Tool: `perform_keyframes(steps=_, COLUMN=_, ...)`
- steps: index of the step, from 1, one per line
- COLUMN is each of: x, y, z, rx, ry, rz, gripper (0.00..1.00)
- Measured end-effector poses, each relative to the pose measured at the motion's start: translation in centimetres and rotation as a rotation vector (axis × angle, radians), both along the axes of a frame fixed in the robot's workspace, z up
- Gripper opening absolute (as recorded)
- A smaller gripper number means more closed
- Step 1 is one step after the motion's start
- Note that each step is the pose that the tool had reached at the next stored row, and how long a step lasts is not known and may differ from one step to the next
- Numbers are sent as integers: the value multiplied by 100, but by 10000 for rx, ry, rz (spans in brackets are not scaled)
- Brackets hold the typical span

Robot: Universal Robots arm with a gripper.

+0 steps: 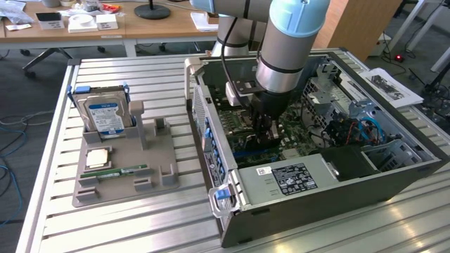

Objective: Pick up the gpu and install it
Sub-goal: 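Insert the gpu into the slot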

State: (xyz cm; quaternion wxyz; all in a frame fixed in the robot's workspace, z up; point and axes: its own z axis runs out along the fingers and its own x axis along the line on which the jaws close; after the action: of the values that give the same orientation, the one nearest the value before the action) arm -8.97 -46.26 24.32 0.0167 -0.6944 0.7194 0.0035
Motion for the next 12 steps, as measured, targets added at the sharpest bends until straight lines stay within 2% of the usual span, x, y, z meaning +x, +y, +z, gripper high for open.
perform_keyframes(steps=12, x=-8, y=-1, z=-6, rx=0, ry=-1, rz=0, gripper=27)
